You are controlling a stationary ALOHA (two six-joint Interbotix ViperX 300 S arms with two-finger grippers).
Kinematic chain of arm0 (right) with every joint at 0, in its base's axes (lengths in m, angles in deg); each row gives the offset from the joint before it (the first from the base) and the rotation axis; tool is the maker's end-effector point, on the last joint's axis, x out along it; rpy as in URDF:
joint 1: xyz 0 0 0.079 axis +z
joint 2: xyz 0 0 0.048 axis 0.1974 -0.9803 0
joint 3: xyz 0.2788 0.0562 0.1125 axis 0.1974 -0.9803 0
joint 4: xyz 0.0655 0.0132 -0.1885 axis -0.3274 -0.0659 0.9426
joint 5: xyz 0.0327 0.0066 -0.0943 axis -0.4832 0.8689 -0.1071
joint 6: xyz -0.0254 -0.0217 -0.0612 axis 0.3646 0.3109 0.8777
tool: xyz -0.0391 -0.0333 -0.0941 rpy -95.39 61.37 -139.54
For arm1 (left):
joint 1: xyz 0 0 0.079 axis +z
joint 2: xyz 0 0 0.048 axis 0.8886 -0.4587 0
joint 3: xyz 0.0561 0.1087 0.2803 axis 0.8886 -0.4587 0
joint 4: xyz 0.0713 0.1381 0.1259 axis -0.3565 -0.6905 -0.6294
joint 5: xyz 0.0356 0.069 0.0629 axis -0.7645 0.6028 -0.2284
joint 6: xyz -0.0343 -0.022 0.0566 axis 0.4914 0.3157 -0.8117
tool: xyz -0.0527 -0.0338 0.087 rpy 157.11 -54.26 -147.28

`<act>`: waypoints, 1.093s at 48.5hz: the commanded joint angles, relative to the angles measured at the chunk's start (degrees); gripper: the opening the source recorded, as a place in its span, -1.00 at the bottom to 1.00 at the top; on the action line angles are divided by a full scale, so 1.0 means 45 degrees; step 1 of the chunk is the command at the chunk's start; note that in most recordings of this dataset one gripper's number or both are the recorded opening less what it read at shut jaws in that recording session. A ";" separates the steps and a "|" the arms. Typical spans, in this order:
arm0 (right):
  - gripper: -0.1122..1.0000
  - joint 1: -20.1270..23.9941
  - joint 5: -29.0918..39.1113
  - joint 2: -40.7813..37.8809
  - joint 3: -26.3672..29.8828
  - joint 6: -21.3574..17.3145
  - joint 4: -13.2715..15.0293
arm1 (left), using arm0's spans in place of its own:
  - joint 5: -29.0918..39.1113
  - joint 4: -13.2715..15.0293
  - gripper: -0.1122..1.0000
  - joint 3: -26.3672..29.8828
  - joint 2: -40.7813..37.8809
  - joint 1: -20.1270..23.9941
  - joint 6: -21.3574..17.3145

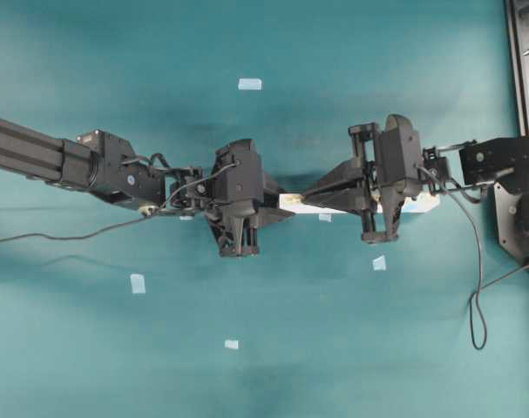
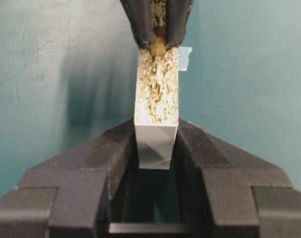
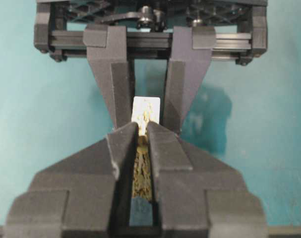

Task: Move the wooden board into place and insert the rod into its hole.
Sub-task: 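Lower the dowel into the board's hole with the right gripper, then open the right gripper and pull it back to the right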

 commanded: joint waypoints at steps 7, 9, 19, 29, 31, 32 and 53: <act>-0.65 0.0254 0.0371 0.0078 0.0117 -0.0039 -0.0020 | 0.0234 -0.0020 -0.39 -0.0059 0.0117 -0.0176 -0.0020; -0.65 0.0273 0.0430 0.0117 0.0156 -0.0059 -0.0020 | 0.0234 -0.0020 -0.39 -0.0059 0.0137 -0.0176 -0.0020; -0.65 0.0293 0.1016 0.0293 0.0371 -0.0781 0.0039 | 0.0234 -0.0020 -0.39 -0.0078 0.0117 -0.0195 -0.0020; -0.65 0.0488 0.1504 0.0430 0.0547 -0.0996 0.0234 | 0.0234 -0.0020 -0.39 -0.0078 0.0137 -0.0195 -0.0020; -0.65 0.0527 0.1660 0.0508 0.0605 -0.0996 0.0215 | 0.0234 -0.0020 -0.39 -0.0078 0.0117 -0.0176 -0.0020; -0.65 0.0547 0.1738 0.0527 0.0625 -0.0996 0.0215 | 0.0234 -0.0020 -0.39 -0.0078 0.0117 -0.0195 -0.0020; 0.50 0.0586 0.4883 0.3223 0.1289 -0.0879 0.0234 | 0.0430 -0.0020 -0.39 -0.0234 0.0117 -0.0195 -0.0020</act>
